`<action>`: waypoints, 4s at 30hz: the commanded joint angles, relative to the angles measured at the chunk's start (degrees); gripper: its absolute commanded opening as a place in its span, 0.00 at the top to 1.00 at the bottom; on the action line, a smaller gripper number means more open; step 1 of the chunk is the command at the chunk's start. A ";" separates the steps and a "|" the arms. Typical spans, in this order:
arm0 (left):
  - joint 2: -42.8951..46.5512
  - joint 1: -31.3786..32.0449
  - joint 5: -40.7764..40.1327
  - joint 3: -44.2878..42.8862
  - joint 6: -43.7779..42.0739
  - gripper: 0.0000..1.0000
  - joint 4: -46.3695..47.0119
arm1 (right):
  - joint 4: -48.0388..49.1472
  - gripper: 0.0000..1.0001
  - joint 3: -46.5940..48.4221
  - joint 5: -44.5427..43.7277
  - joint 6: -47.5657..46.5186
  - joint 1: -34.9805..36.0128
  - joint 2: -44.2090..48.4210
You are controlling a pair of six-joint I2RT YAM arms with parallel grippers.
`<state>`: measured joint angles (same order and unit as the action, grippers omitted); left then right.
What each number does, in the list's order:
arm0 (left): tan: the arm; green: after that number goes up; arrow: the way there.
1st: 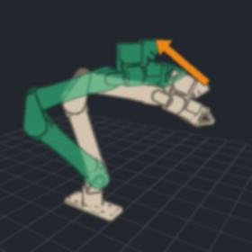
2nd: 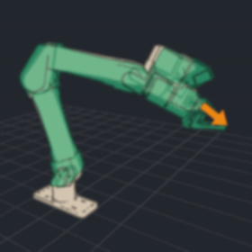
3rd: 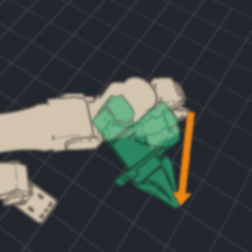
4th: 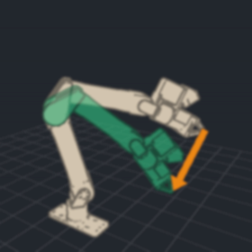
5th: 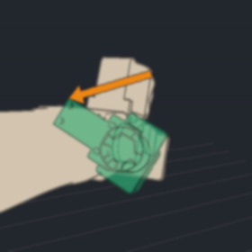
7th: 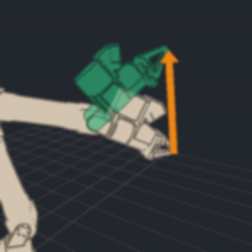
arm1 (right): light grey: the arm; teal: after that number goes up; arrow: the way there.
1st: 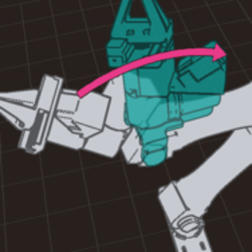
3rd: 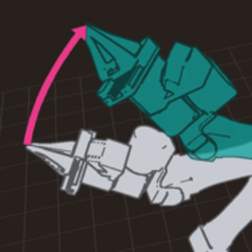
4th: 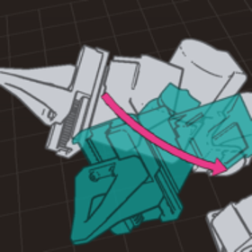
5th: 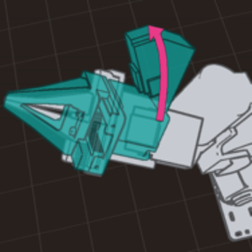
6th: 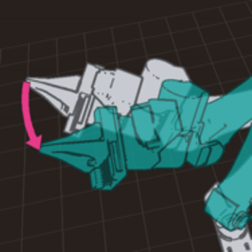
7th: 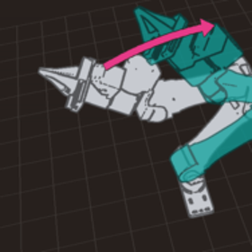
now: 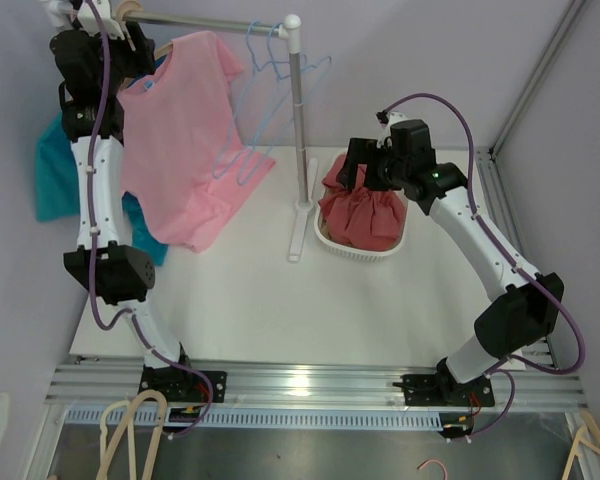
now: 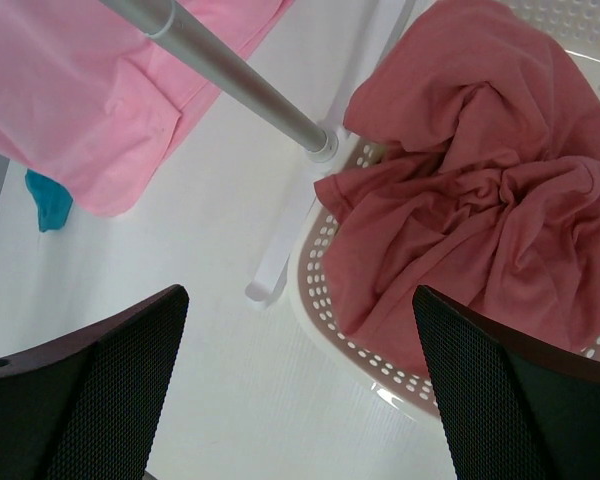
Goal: Remove the t-shirt from the hanger
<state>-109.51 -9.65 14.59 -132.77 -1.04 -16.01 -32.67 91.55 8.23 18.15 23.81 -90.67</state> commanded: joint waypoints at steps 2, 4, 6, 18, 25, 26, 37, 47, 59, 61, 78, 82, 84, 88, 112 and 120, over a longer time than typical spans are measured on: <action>-1.93 -0.72 1.59 -2.58 -0.19 0.31 -0.34 | -0.82 0.00 1.97 -0.06 -0.66 0.44 -0.56; -2.37 -0.72 1.58 -2.58 -0.19 0.32 -0.34 | -0.73 0.01 1.97 -0.14 -0.66 0.53 -0.56; -2.81 -0.72 1.67 -2.49 -0.28 0.39 -0.34 | -0.56 0.01 2.05 -0.06 -0.66 0.53 -0.73; -4.30 -0.72 3.95 -3.28 1.64 0.91 2.03 | -0.65 0.01 2.23 -0.14 -0.66 0.80 -1.08; -4.30 -0.72 6.33 -3.90 6.31 0.99 5.64 | -1.17 0.00 2.14 -0.85 -0.57 1.15 -0.91; -4.39 -0.72 7.02 -4.94 6.75 0.99 5.90 | -1.17 0.00 2.14 -0.85 -0.66 1.32 -0.91; 0.00 -0.37 6.33 -3.99 9.56 0.99 9.86 | -1.61 0.00 2.05 -1.99 -0.57 2.38 -0.47; 6.85 0.42 5.45 3.48 8.77 0.99 13.37 | -1.52 0.00 1.35 -2.16 -1.01 3.34 0.32; 17.39 4.64 -6.75 14.63 6.76 0.99 8.36 | -0.21 0.01 0.56 -2.34 -0.75 5.19 2.69; 19.50 5.95 -8.95 20.52 5.61 0.99 9.33 | -0.29 0.01 0.47 -2.60 -0.93 5.98 3.57; 28.48 17.55 -43.92 30.99 11.23 0.99 -4.11 | 8.05 0.00 -10.86 -1.90 -6.99 22.49 17.54; 30.67 24.31 -61.13 30.99 17.01 0.99 -9.55 | 11.91 0.01 -13.32 -4.27 -8.66 30.05 17.20; 31.38 27.99 -69.06 30.99 17.91 0.99 -12.71 | 13.15 0.00 -13.41 -5.41 -9.01 34.17 16.50; 33.14 33.11 -75.22 31.69 19.74 0.99 -15.79 | 18.76 0.00 -13.33 -6.56 -9.10 39.01 14.48; 30.16 34.18 -72.08 35.13 21.50 0.99 -17.64 | 16.15 1.00 1.53 -11.99 -11.21 46.58 2.50; 22.25 29.52 -67.24 28.10 23.98 0.99 -21.87 | 14.47 1.00 -9.35 -19.04 -7.52 53.00 12.88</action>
<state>-85.76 21.32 -54.28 -100.60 21.61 -38.35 -18.33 85.25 -7.16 8.56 74.39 -83.26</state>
